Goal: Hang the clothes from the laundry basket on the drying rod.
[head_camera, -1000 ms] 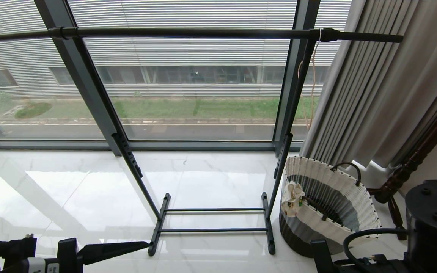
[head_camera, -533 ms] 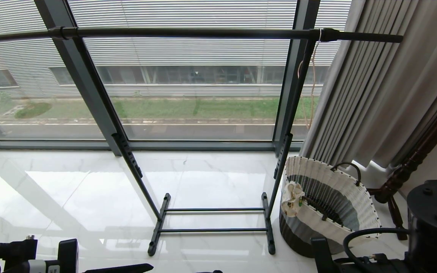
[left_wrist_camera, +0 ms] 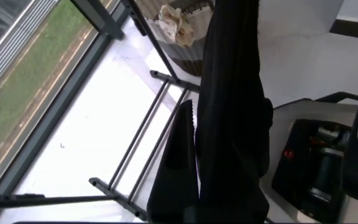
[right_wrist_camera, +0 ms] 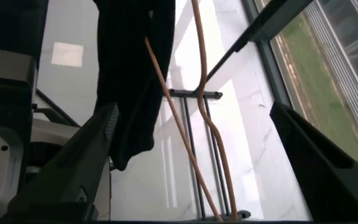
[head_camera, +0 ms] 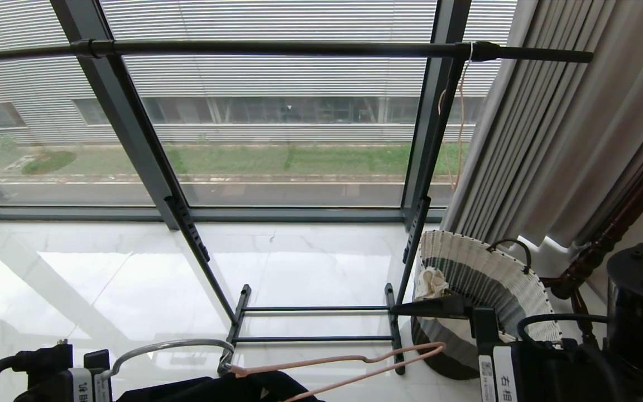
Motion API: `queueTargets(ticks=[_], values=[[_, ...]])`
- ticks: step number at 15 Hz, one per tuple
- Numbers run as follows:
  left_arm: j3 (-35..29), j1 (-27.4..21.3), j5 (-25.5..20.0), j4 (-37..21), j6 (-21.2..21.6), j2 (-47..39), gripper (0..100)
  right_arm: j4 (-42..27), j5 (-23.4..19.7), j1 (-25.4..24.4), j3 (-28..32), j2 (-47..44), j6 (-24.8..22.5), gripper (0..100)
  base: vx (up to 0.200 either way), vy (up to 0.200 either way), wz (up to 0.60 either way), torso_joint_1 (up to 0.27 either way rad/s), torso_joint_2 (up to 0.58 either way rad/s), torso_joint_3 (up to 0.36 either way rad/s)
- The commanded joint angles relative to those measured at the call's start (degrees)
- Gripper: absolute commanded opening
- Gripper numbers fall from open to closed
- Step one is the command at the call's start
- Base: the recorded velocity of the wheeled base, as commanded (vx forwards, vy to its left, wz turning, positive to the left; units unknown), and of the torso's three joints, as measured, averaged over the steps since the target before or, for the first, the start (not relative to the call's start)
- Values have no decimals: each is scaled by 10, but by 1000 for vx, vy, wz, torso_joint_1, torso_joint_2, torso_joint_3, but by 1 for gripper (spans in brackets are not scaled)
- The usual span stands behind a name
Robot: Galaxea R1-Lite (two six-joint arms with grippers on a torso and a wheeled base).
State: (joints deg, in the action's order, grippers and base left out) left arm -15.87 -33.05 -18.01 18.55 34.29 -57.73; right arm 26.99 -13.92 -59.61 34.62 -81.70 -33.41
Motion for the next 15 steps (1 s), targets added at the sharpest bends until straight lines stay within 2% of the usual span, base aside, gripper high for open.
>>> queueTargets(ticks=[1,2,4,5,6,8,10,11,13,15], values=[[7,20,10,0,-11,-4,0,1,0,20,0,4,0,100,0,0,0,0,0,0],[4,32,11,0,-19,-7,0,1,0,20,-1,3,0,100,0,0,0,0,0,0],[-64,98,16,1,-81,-36,0,2,0,20,-3,-20,2,100,0,0,0,0,0,0],[-92,113,17,1,-110,-43,0,11,0,21,0,-37,4,100,0,0,0,0,0,0],[-115,123,18,1,-128,-51,0,38,0,21,0,-58,5,100,0,0,0,0,0,0],[-168,142,19,1,-136,-70,0,145,10,22,4,-128,18,100,0,0,0,0,0,0],[-189,142,19,1,-135,-68,0,221,81,21,35,-192,77,100,0,0,0,0,0,0],[-194,141,18,1,-132,-65,0,262,135,17,68,-232,136,100,0,0,0,0,0,0],[-203,139,18,1,-131,-66,0,283,211,5,149,-291,213,100,0,0,0,0,0,0],[-210,139,17,2,-131,-68,0,283,223,-2,201,-329,222,100,0,0,0,0,0,0]])
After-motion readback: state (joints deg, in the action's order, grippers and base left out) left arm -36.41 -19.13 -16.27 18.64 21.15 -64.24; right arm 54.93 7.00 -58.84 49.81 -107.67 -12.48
